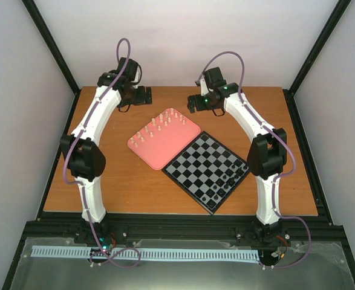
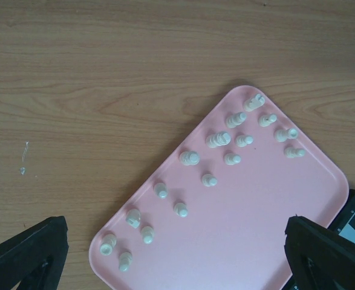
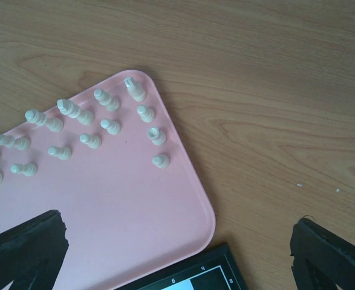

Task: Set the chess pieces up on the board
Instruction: Pick up the chess piece from the storage box.

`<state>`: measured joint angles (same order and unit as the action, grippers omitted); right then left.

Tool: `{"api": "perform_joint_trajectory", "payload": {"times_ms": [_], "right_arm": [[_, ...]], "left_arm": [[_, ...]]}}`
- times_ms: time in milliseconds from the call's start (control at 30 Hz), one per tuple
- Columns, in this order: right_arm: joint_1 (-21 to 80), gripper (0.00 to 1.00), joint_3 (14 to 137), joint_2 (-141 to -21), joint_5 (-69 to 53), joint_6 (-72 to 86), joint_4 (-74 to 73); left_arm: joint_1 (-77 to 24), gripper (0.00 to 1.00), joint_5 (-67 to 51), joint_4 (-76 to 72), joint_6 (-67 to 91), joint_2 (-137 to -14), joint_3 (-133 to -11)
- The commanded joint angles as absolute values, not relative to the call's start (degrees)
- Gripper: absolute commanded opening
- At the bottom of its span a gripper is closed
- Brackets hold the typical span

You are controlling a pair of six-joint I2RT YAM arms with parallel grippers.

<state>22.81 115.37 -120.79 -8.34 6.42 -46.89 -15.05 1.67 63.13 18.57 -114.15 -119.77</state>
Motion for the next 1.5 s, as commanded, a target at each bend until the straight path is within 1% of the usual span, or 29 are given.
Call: {"api": "perform_joint_trajectory", "payload": {"times_ms": [0, 167, 333, 500, 567, 700, 800, 900, 1000, 1033, 1233, 1367, 1467], "right_arm": [[22.5, 1.00, 117.6, -120.2, -6.6, 5.2, -46.7], [22.5, 1.00, 117.9, -120.0, -5.1, 5.5, -45.8], [22.5, 1.00, 118.6, -120.5, -7.8, 5.5, -44.4], [22.4, 1.00, 121.5, -122.0, -7.9, 5.0, -44.5], [22.4, 0.98, 122.1, -122.6, -8.3, 4.9, -44.8], [22.5, 0.90, 122.7, -124.5, -9.7, 5.0, -45.9], [22.5, 0.81, 122.3, -125.9, -11.1, 5.4, -45.9], [22.9, 0.66, 121.9, -127.6, -14.2, 4.9, -44.9], [23.8, 0.49, 123.5, -130.2, -16.0, 3.9, -45.3], [24.3, 0.45, 124.4, -131.2, -15.8, 3.5, -45.8], [26.0, 0.38, 131.3, -137.5, -15.1, 4.0, -47.9], [26.5, 0.37, 133.6, -140.4, -14.6, 4.2, -49.2], [26.7, 0.36, 133.7, -141.4, -11.9, 4.7, -49.8]], "left_arm": [[-15.0, 1.00, 3.4, 64.2, 17.5, -114.7, -122.2], [-15.0, 1.00, 3.0, 64.2, 17.5, -114.5, -122.5], [-14.9, 1.00, 2.6, 64.3, 17.7, -113.4, -121.6], [-15.0, 1.00, 3.0, 64.2, 17.8, -112.4, -119.1], [-15.0, 1.00, 2.5, 64.6, 18.1, -112.6, -118.8], [-15.1, 1.00, 2.4, 65.6, 18.5, -112.9, -118.6], [-15.0, 1.00, 2.1, 65.1, 18.6, -112.5, -117.7], [-15.0, 1.00, 1.6, 65.6, 18.6, -112.6, -117.6], [-15.0, 1.00, 1.8, 65.5, 18.3, -112.0, -116.0], [-14.9, 1.00, 2.0, 65.3, 18.3, -111.6, -115.0], [-12.9, 1.00, -0.7, 63.4, 19.0, -109.9, -109.7], [-12.0, 1.00, -1.4, 62.8, 19.3, -109.4, -107.6], [-11.8, 1.00, -1.8, 62.5, 19.3, -109.3, -106.9]]}}
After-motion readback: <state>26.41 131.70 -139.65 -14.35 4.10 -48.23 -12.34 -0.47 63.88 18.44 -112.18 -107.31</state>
